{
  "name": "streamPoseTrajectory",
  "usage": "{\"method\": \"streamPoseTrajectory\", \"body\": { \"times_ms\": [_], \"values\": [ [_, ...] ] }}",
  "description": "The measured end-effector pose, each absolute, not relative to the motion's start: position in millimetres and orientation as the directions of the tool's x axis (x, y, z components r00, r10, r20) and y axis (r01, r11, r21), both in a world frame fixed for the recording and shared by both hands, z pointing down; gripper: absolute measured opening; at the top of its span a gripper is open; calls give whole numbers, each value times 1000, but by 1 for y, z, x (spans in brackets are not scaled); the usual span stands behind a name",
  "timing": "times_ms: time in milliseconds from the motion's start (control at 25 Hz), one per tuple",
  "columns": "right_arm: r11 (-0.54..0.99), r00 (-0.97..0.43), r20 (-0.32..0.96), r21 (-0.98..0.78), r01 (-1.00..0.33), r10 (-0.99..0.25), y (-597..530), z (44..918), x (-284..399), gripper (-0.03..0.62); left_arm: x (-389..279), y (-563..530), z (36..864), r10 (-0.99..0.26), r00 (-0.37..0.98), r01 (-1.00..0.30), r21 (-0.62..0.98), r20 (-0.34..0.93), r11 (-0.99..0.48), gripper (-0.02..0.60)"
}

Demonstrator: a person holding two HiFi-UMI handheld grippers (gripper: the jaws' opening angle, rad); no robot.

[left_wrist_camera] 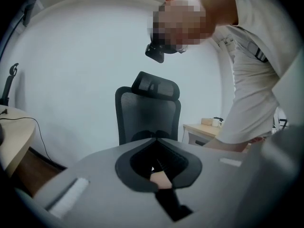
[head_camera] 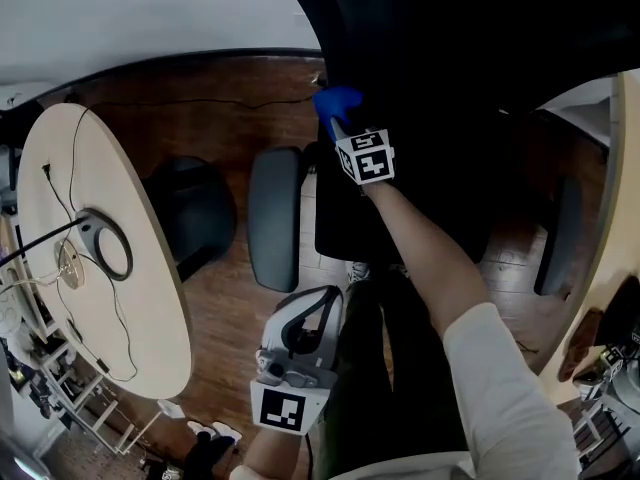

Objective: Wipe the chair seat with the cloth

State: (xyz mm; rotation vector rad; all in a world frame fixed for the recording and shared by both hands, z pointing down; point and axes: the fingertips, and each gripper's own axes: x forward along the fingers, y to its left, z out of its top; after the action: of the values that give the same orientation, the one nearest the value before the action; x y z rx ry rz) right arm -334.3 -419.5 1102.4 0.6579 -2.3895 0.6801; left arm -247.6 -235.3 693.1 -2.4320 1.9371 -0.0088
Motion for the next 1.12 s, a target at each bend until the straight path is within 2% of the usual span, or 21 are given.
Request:
{"method": "streamPoseTrajectory", "body": {
  "times_ms": [280,480,680,800,960,1120],
  "values": [
    [688,-656,674,-298,-662,-340,-456,1118,-277,94,-237,-240,700,-970,242,-970,-26,-9,-242,35],
    [613,-575,710,-254,-748,-407,-497,1118,-176,94,-215,-261,687,-958,286,-958,-18,-26,-286,35],
    [474,-401,782,-156,-867,-477,-536,1123,-44,94,-191,-273,683,-940,340,-940,2,-35,-340,35],
    [416,-341,809,-134,-899,-478,-541,1127,-2,94,-178,-277,685,-931,363,-932,3,-38,-364,35],
    [438,-372,784,-143,-887,-497,-539,1118,-9,94,-171,-277,683,-927,374,-927,-25,-39,-373,35],
    [553,-517,691,-201,-808,-505,-512,1083,-92,92,-185,-271,681,-936,351,-936,-12,-39,-351,35]
  ]
}}
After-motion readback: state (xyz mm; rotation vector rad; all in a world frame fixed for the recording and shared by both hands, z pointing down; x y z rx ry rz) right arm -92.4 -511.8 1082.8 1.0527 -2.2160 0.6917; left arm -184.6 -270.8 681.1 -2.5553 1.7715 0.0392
